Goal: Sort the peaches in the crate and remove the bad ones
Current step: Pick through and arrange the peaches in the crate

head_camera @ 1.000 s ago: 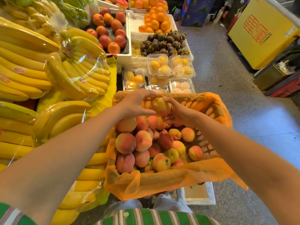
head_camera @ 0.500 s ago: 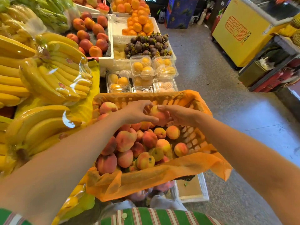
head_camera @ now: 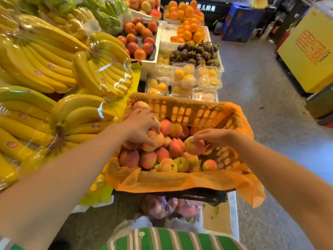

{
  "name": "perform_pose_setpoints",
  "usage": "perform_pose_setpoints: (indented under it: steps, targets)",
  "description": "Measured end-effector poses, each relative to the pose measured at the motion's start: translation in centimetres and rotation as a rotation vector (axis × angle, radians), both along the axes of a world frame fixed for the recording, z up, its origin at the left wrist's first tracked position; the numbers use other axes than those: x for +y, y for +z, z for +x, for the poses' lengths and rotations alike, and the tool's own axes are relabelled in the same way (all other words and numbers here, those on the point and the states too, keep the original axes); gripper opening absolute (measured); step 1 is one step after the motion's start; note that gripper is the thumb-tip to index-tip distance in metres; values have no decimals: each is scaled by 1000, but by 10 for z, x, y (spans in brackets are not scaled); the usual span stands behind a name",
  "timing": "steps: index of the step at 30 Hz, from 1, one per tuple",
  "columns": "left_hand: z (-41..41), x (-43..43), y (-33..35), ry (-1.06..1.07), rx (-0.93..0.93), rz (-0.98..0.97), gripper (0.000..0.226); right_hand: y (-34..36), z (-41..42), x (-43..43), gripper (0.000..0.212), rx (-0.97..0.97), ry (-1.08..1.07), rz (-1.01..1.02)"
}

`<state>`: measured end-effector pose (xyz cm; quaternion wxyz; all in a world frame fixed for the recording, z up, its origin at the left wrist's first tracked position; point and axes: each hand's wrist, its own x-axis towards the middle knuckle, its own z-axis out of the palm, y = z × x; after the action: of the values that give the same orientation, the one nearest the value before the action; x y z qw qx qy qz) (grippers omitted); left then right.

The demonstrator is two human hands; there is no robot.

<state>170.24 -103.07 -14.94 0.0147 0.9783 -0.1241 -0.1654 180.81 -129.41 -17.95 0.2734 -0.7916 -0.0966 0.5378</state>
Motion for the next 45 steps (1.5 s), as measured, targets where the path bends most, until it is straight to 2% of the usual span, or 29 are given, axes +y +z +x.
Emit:
perform_pose_setpoints:
  steps: [3, 5, 7, 12, 16, 21, 23, 25, 27, 30, 32, 36, 39, 42, 45]
  targets:
    - [-13, -12, -4, 50, -1, 65, 55, 1, -2, -9, 47, -84, 223, -261]
    - [-19, -20, -8, 72, -3, 133, 60, -4, 0, -17, 52, -222, 402, -456]
    - [-25, -25, -12, 130, -19, 144, 64, -12, 3, -23, 56, -332, 503, -569]
    - [-36, -30, -21, 249, -113, 62, 66, -27, 2, -25, 64, -493, 587, -619]
    - [-40, -18, -30, 286, -236, -52, 65, -35, 1, -18, 67, -477, 560, -622]
    - [-46, 1, -33, 388, -415, -208, 67, -37, 2, -17, 53, -454, 508, -652]
    - [-47, 8, -32, 428, -445, -254, 66, -31, 3, -17, 47, -468, 561, -671]
    - [-47, 15, -30, 470, -461, -295, 62, -21, 3, -6, 38, -548, 625, -565]
    - [-45, 22, -30, 532, -476, -344, 52, -8, 2, 15, 31, -586, 512, -250]
    - [-43, 33, -33, 565, -449, -355, 50, 13, -18, 60, 40, -447, 263, 212]
    - [-43, 38, -34, 573, -412, -410, 51, 17, -38, 87, 53, -419, 303, 341]
    - [-42, 42, -33, 583, -362, -508, 55, -5, -65, 112, 75, -715, 500, 326]
    - [-42, 42, -35, 590, -328, -507, 63, -22, -71, 115, 73, -840, 464, 289]
    - [-38, 43, -38, 618, -319, -511, 63, -26, -68, 113, 67, -811, 404, 367]
    - [-30, 42, -36, 626, -311, -500, 61, -21, -54, 100, 59, -667, 308, 441]
